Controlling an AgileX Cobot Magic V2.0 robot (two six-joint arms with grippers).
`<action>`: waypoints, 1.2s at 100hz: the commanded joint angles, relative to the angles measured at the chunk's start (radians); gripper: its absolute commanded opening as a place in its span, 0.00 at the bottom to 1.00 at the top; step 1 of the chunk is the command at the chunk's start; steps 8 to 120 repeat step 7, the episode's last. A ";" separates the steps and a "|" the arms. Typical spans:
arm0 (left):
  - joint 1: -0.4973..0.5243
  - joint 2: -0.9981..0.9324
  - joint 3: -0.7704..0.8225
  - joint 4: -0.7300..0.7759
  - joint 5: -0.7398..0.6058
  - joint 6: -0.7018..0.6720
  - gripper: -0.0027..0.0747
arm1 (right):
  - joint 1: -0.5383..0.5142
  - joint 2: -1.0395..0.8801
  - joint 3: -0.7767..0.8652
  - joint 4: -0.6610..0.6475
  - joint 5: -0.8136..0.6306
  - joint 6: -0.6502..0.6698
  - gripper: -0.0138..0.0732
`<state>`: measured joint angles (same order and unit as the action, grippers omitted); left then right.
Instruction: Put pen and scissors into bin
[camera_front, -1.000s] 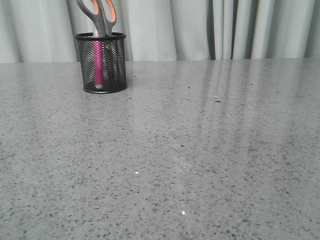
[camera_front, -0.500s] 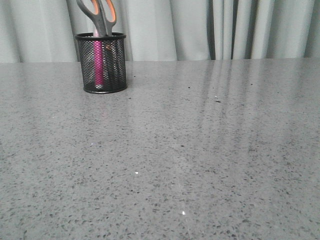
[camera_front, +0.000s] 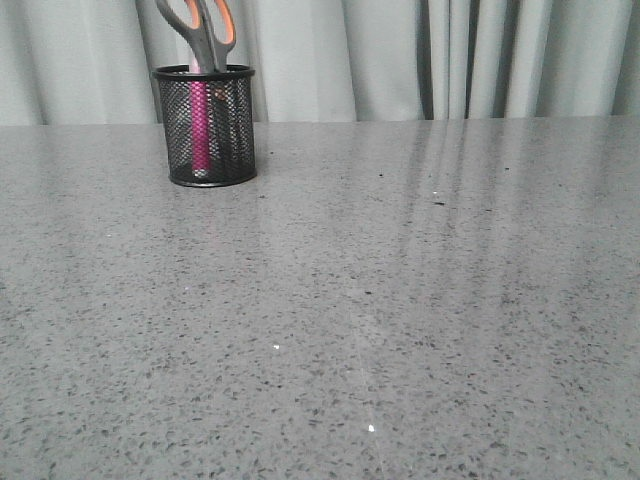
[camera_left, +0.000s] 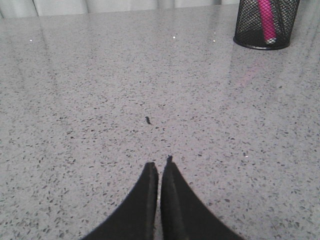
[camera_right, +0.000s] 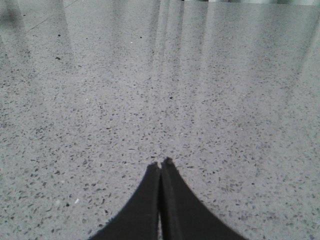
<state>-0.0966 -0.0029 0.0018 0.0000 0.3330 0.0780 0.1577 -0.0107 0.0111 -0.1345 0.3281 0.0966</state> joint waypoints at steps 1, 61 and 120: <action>0.003 -0.033 0.044 -0.008 -0.060 -0.009 0.02 | -0.006 -0.018 0.014 0.001 -0.042 -0.012 0.09; 0.003 -0.033 0.044 -0.008 -0.060 -0.009 0.02 | -0.006 -0.018 0.014 0.001 -0.042 -0.012 0.09; 0.003 -0.033 0.044 -0.008 -0.060 -0.009 0.02 | -0.006 -0.018 0.014 0.001 -0.042 -0.012 0.09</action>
